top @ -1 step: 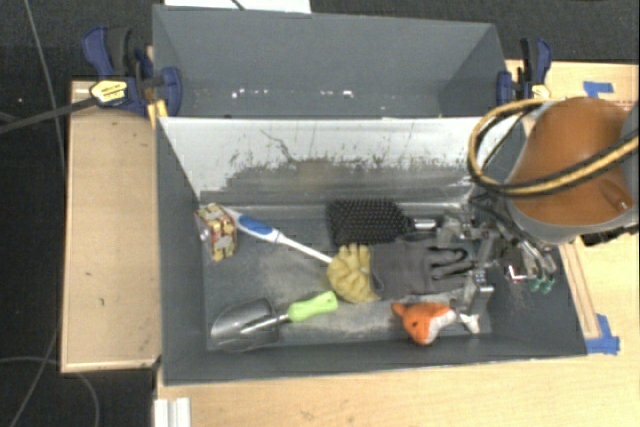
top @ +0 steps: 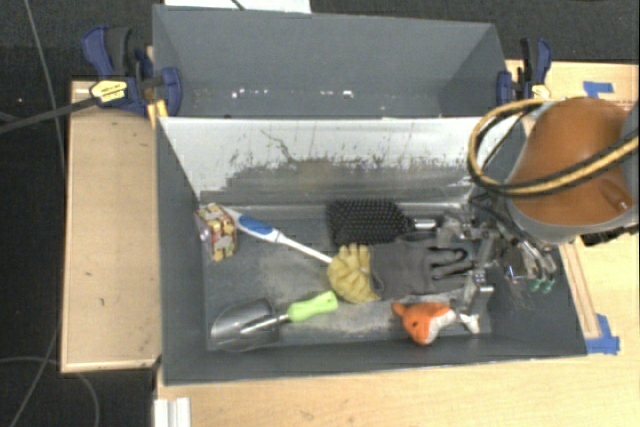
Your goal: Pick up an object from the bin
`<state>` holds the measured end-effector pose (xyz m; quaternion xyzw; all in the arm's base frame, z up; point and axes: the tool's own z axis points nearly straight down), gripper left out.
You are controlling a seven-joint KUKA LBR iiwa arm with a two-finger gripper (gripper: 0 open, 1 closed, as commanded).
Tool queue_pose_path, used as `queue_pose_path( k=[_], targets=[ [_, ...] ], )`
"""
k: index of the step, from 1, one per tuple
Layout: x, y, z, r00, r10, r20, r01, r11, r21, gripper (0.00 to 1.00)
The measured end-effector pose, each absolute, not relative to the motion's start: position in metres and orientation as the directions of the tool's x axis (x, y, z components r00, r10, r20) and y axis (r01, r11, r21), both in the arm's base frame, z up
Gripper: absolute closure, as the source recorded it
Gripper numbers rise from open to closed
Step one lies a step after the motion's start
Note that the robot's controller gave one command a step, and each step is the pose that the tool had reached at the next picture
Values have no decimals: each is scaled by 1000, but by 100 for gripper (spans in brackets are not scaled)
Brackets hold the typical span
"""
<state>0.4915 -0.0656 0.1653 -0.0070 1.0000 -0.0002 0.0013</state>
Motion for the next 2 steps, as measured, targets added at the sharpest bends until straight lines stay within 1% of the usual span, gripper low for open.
queue_pose_path(
  k=[1,2],
  targets=[
    [492,-66,165,-1000,-15,-2,-15,1000,-1,0],
    [513,-95,213,-984,-178,-9,-178,984,-3,0]
  ],
)
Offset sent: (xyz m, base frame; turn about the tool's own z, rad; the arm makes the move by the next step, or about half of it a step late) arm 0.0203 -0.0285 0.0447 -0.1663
